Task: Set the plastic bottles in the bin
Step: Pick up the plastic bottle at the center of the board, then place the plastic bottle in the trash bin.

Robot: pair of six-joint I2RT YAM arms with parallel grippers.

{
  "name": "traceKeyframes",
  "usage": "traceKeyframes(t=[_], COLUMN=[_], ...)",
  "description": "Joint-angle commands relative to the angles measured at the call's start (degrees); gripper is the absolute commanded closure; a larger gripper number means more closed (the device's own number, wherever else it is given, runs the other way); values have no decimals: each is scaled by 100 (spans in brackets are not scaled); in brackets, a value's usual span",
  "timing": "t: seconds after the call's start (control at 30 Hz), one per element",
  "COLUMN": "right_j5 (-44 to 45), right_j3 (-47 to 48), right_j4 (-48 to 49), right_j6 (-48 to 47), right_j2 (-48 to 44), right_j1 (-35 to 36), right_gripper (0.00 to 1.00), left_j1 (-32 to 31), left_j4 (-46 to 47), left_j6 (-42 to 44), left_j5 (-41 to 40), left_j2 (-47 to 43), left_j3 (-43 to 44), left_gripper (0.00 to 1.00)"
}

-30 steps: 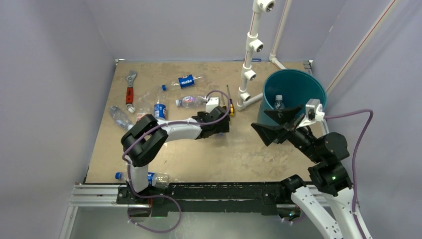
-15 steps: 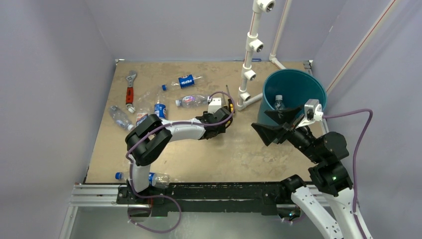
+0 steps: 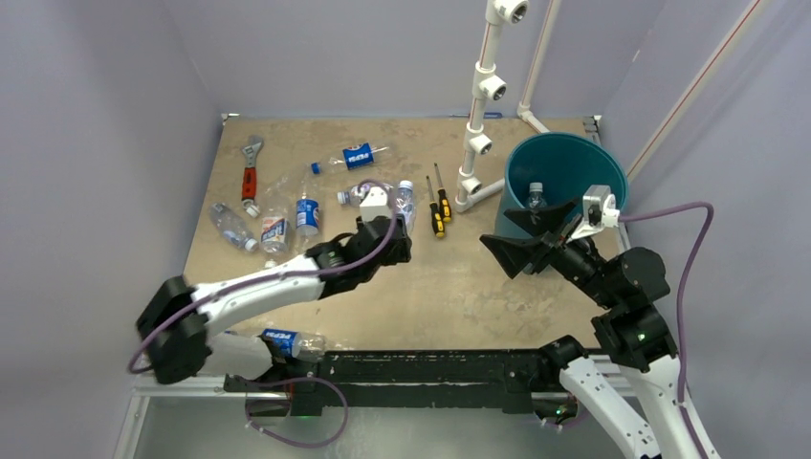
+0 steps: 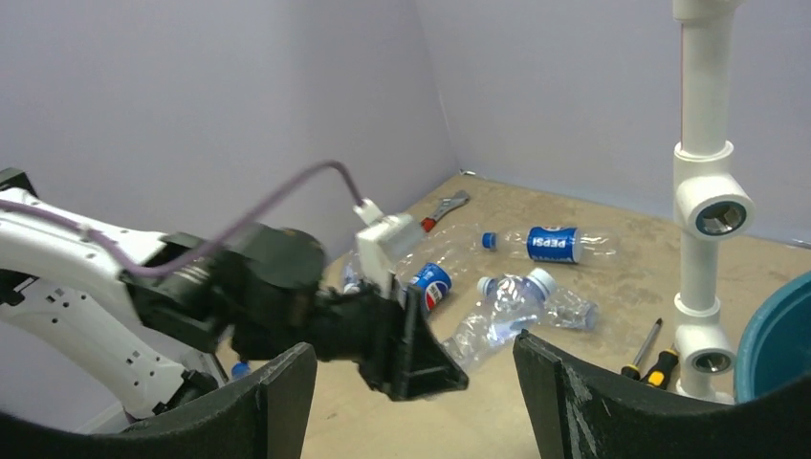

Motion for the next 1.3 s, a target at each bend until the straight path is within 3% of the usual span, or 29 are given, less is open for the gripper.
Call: traceKeyframes(t=[0.0,0.13,0.23,0.43,0.63,0.97,1.27], right_j5=[-366,-624,-876,-1184,-1344,-1162,-1228], right_j3=[99,-149,-308,-638,-827,-1111,-830], right_j4=[588,1173,1732,2618,3537,4745,4850], right_j6=[307,716,1029,1557,2088,2714,2693], right_j2=[133,239,339,540,804,890,1334], right_j1=[16,21,21,22,22,18,434], right_gripper=[20,19,19,16,1,1,1], left_j1=[-213,-258,-264,-259,-258,-259,-261], left_j4=[431,1920,2443,1971,2040,2169,2339], left_j6=[342,959,1348,2254,2695,3261,3360], left_j5=[379,1213,1853,3408,4471,4702,4733], left_j2=[-1549,-3351,-4150,-4433,-4613,-5019,-5107], left_j3=[-662,-1951,-2262,-1490,-1327,-1695,-1867], left_gripper=[83,91,93,100,100,100,100])
